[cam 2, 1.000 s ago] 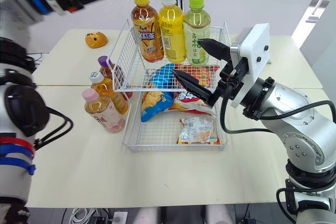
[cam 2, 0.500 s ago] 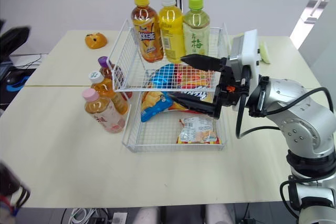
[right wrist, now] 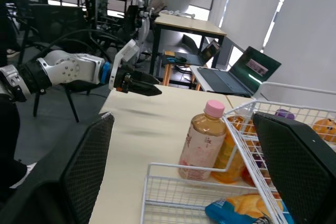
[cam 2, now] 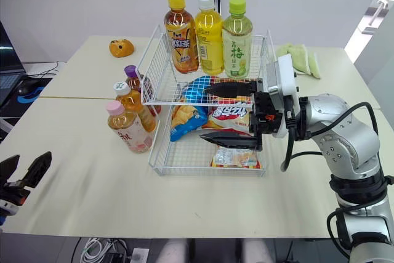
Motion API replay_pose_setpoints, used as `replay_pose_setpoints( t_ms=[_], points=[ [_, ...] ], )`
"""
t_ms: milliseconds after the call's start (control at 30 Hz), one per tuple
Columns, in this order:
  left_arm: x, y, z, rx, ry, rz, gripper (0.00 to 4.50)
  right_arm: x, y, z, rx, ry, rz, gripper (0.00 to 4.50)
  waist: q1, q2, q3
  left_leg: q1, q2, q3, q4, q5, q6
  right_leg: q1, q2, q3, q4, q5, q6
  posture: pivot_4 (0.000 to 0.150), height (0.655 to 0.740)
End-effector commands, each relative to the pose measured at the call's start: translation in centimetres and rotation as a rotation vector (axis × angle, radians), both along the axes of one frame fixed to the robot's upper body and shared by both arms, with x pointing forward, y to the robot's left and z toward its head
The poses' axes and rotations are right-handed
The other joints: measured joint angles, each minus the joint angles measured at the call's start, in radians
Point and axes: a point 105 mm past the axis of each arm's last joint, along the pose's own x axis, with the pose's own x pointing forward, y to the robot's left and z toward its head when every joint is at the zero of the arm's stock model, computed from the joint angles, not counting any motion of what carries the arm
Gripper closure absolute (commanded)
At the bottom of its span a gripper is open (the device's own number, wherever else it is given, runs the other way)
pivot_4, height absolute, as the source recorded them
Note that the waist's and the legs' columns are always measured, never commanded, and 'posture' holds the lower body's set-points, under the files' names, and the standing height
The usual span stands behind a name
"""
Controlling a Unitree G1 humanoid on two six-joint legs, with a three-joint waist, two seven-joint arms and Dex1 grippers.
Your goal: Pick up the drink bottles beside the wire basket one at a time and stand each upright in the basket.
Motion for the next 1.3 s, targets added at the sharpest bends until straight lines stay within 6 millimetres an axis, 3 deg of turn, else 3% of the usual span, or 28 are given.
replay_pose_setpoints(
  t_ms=[33,233,367,567,667,1067,1300],
  points=[
    [-0.9,-0.3,1.5,0.066,-0.067,0.034,0.07,-0.3,-0.1,0.7,0.008,-0.048,0.018,0.0,0.0,0.0,0.0,0.006,0.0,0.0,-0.002,0.0,0.0,0.006,0.002,0.0,-0.003,0.0,-0.001,0.15,0.74],
    [-1.7,-2.3,2.0,0.037,-0.065,-0.036,0.07,-0.1,0.0,0.7,0.014,-0.05,0.018,0.0,-0.002,0.0,0.0,0.007,0.003,0.001,-0.002,0.0,0.0,0.006,0.007,0.002,-0.003,-0.001,-0.003,0.15,0.74],
    [-2.0,-6.0,4.1,0.061,-0.062,-0.222,0.07,-0.1,0.0,0.7,0.014,-0.053,0.019,0.0,-0.001,0.0,0.0,0.007,0.003,0.0,-0.002,0.0,0.0,0.006,0.006,0.002,-0.003,-0.001,-0.003,0.15,0.74],
    [-1.9,-10.8,5.5,0.132,-0.043,-0.411,0.07,0.1,0.0,0.6,0.013,-0.064,0.005,0.0,-0.002,0.003,0.002,0.007,0.003,0.001,-0.002,-0.001,0.0,0.006,0.007,0.003,-0.004,-0.001,-0.004,0.15,0.74],
    [-0.6,-11.4,6.5,0.125,-0.093,-0.406,0.07,0.1,0.1,0.7,0.016,-0.064,0.003,0.0,-0.001,0.003,0.002,0.007,0.003,0.001,-0.002,0.0,0.0,0.006,0.007,0.003,-0.004,-0.002,-0.004,0.15,0.74],
    [4.6,-13.4,7.0,0.102,-0.114,-0.409,0.07,0.1,0.2,0.8,0.012,-0.082,-0.028,0.0,0.007,0.004,0.002,0.006,0.003,0.001,-0.003,-0.001,0.0,0.005,0.008,0.002,-0.004,-0.002,-0.005,0.15,0.74],
    [6.4,-13.1,6.5,0.154,-0.069,-0.373,0.07,0.0,0.1,1.0,0.018,-0.082,-0.048,0.0,0.007,0.004,0.002,0.006,0.003,0.001,-0.005,-0.001,0.0,0.004,0.008,0.003,-0.005,-0.002,-0.004,0.15,0.74]
  ],
)
